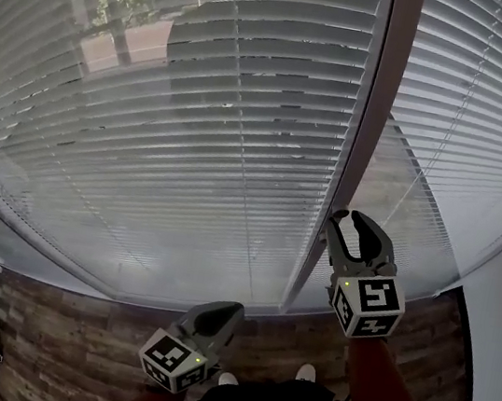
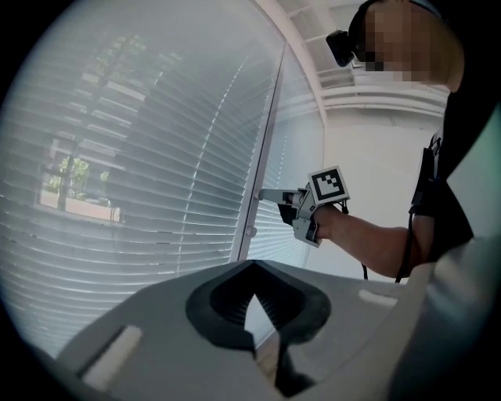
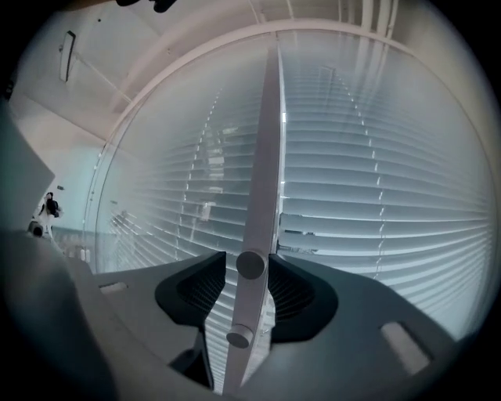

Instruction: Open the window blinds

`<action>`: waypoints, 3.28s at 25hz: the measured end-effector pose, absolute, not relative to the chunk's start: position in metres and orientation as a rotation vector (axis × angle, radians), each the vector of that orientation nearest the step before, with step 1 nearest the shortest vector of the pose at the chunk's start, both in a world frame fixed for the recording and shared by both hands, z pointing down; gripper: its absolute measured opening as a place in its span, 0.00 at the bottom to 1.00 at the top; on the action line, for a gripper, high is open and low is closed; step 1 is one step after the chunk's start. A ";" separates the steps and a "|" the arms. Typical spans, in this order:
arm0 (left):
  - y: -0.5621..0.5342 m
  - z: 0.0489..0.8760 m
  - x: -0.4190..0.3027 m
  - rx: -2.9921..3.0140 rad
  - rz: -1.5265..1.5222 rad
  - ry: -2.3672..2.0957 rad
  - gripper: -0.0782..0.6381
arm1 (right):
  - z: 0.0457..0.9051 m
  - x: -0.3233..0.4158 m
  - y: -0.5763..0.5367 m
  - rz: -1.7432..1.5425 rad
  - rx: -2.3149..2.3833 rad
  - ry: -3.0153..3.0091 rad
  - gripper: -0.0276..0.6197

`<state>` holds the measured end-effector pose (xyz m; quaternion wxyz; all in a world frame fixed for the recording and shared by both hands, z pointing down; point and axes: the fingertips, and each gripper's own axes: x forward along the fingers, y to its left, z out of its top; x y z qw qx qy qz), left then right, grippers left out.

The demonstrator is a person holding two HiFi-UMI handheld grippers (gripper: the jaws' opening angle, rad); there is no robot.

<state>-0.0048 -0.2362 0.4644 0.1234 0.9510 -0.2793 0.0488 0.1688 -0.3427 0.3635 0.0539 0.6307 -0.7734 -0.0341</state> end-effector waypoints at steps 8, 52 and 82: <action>-0.247 0.460 -0.018 2.767 0.128 -0.846 0.11 | 0.361 0.169 -0.350 -0.080 2.002 -2.323 0.28; -0.241 0.460 -0.013 2.774 0.147 -0.836 0.11 | 0.361 0.173 -0.351 0.144 2.035 -2.400 0.34; -0.237 0.468 -0.013 2.760 0.139 -0.846 0.11 | 0.374 0.167 -0.359 -0.629 1.745 -1.678 0.27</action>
